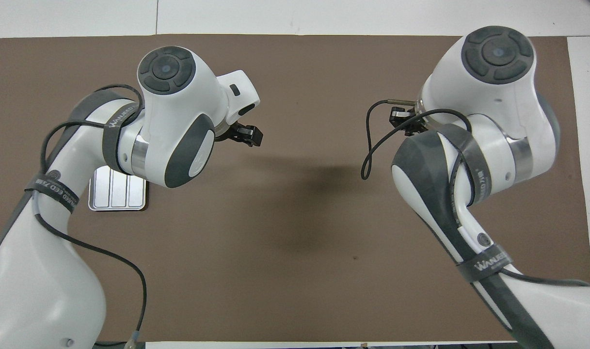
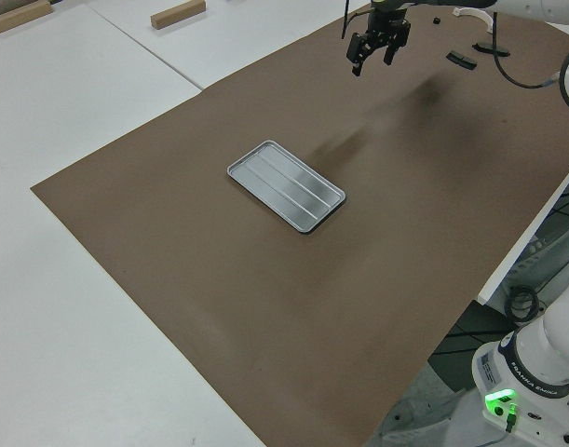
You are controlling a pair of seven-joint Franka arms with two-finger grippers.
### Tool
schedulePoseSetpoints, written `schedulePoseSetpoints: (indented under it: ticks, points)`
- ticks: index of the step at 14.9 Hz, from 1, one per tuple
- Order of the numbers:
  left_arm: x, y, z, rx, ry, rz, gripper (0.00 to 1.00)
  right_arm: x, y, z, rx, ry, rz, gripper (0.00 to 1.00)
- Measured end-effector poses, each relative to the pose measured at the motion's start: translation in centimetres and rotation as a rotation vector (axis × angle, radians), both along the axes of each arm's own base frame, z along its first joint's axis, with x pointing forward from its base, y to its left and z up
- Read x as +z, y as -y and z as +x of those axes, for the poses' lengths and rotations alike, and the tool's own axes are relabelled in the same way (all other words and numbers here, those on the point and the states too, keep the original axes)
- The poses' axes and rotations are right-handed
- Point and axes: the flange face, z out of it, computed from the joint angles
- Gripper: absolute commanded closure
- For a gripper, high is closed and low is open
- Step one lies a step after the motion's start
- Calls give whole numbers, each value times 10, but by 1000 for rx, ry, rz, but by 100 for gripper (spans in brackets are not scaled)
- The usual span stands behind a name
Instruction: Pick bearing gear from pile to tray
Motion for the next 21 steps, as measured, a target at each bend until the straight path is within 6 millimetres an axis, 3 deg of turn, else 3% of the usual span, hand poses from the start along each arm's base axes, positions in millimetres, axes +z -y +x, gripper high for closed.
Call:
schedulePoseSetpoints:
  ticks: [2, 6, 9, 11, 14, 18, 21]
  points:
    - [21, -43, -2, 11, 1, 4, 0, 0, -26, -9, -39, 5, 13, 100]
    - [37, -155, 5, 22, -30, 11, 0, 1, -68, -25, -121, 9, 40, 100]
    - [39, -207, 12, 34, -29, 9, 0, 2, -99, -39, -176, 20, 52, 100]
    - [39, -215, 12, 33, -31, 9, 0, 2, -123, -51, -211, 36, 61, 100]
    - [38, -209, 12, 22, -32, 8, 0, -5, -158, -69, -259, 58, 80, 100]
    - [38, -206, 11, 17, -31, 7, 0, -35, -200, -99, -285, 71, 102, 100]
    - [38, -205, 11, 17, -31, 7, 0, -63, -217, -118, -280, 65, 104, 100]
